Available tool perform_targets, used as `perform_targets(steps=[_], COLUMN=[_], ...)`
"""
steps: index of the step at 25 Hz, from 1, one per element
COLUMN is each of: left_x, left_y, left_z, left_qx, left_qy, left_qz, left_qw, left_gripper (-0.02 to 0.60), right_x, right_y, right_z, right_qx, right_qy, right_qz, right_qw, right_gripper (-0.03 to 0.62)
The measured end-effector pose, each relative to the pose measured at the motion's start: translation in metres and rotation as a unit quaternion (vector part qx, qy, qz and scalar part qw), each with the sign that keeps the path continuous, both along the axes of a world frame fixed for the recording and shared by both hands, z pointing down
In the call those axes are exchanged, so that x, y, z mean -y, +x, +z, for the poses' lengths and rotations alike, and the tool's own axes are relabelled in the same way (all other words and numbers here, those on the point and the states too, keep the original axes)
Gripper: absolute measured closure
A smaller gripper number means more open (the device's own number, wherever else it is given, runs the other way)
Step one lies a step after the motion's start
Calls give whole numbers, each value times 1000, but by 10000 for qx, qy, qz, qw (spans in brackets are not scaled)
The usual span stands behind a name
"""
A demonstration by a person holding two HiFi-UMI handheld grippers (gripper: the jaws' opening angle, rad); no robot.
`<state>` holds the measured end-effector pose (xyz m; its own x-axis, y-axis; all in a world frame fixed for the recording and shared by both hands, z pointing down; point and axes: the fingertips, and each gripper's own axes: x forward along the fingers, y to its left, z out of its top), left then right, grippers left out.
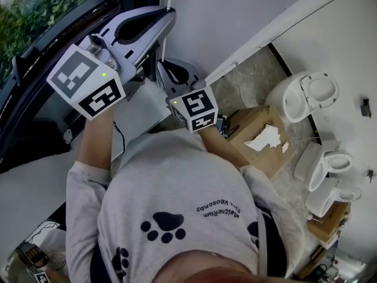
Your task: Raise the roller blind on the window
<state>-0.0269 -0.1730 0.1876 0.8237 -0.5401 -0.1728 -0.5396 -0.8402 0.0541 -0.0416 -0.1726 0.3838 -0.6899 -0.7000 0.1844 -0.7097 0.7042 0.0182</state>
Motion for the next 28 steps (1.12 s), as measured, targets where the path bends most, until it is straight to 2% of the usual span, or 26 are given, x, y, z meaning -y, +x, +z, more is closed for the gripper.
perform_targets(steps=[16,28], left_x=[-3,-4], left_y=[-2,-3], left_z=[39,78], left_qx=[-138,-98], left_qy=[-443,-735], left_qz=[102,97], left_qw=[9989,9972], left_gripper=[572,572], right_x=[-2,-1], right_y=[-1,2], right_z=[39,76], right_qx=[-217,-466], right_qy=[-305,-499], right_qz=[-7,1], right_qw=[9993,9977], right_gripper=[585,585])
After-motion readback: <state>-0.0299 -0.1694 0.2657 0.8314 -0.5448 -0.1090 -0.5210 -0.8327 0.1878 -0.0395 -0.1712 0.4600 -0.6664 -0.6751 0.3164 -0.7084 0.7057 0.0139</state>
